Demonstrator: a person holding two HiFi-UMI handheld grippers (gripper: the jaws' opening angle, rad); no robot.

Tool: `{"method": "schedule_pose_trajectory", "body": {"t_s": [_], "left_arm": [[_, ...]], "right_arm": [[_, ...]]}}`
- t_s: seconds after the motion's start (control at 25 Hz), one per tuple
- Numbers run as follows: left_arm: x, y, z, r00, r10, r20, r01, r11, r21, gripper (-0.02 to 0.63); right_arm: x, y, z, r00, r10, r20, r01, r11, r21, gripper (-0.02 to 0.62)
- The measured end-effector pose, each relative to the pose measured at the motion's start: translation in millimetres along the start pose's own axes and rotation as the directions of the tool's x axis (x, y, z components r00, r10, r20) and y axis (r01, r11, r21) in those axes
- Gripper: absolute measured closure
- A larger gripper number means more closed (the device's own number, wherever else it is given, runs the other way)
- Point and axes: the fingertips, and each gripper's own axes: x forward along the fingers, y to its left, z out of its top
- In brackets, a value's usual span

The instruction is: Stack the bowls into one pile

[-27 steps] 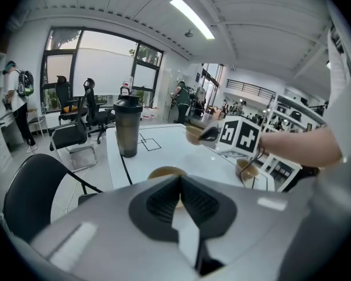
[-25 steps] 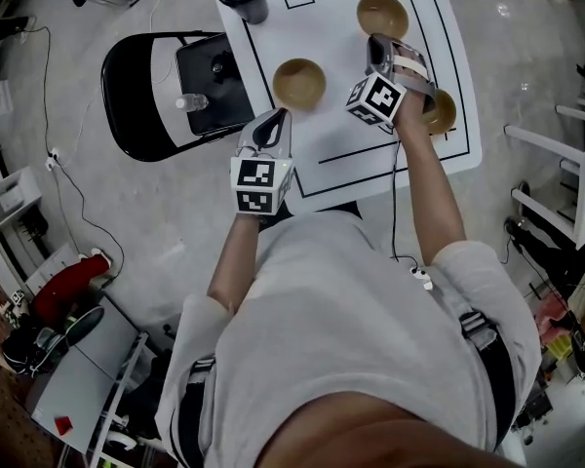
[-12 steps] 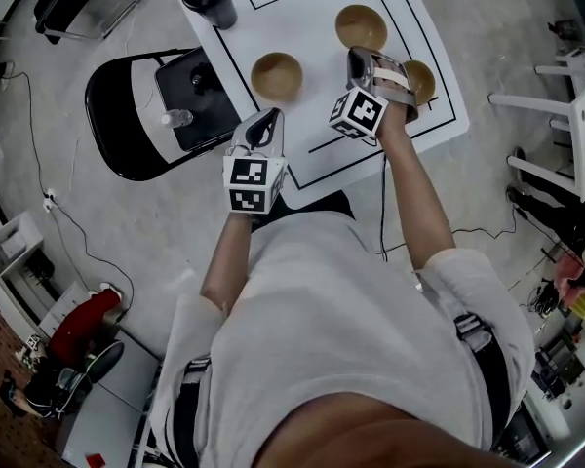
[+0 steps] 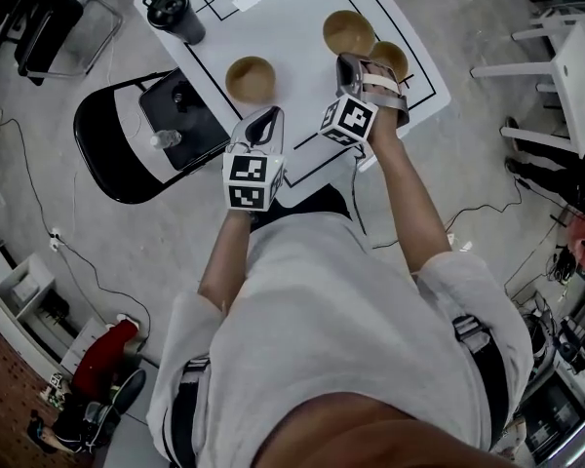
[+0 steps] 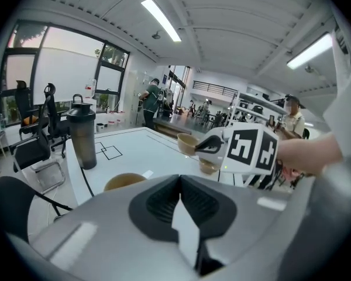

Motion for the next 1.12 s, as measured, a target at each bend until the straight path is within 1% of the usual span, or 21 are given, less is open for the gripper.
{"method": "schedule_pose_trajectory", "body": {"t_s": [0.32, 0.56, 0.68, 0.92, 1.12], "left_arm": [[17, -47, 3, 0.994, -0.107, -0.016, 0.108, 0.992, 0.066, 0.603], [26, -76, 1, 0.985, -0.168, -0.042, 0.171, 0.979, 0.107, 0.603], [29, -94, -2, 0.979, -0.195, -0.052, 0.2, 0.972, 0.121, 0.603], [33, -113, -12, 0.972, -0.219, -0.087, 0.229, 0.964, 0.134, 0.603], [37, -115, -16, 0.973, -0.206, -0.102, 0.219, 0.967, 0.131, 0.603]], "right_arm": [[-25, -2, -58, 0.995, -0.028, -0.093, 0.035, 0.997, 0.076, 0.568], [-40, -1, -91, 0.988, -0.038, -0.147, 0.059, 0.989, 0.136, 0.568], [-48, 0, -103, 0.986, -0.042, -0.159, 0.067, 0.986, 0.152, 0.568], [-52, 12, -123, 0.983, -0.022, -0.18, 0.053, 0.984, 0.168, 0.568], [-47, 20, -130, 0.985, -0.003, -0.173, 0.032, 0.986, 0.164, 0.568]]}}
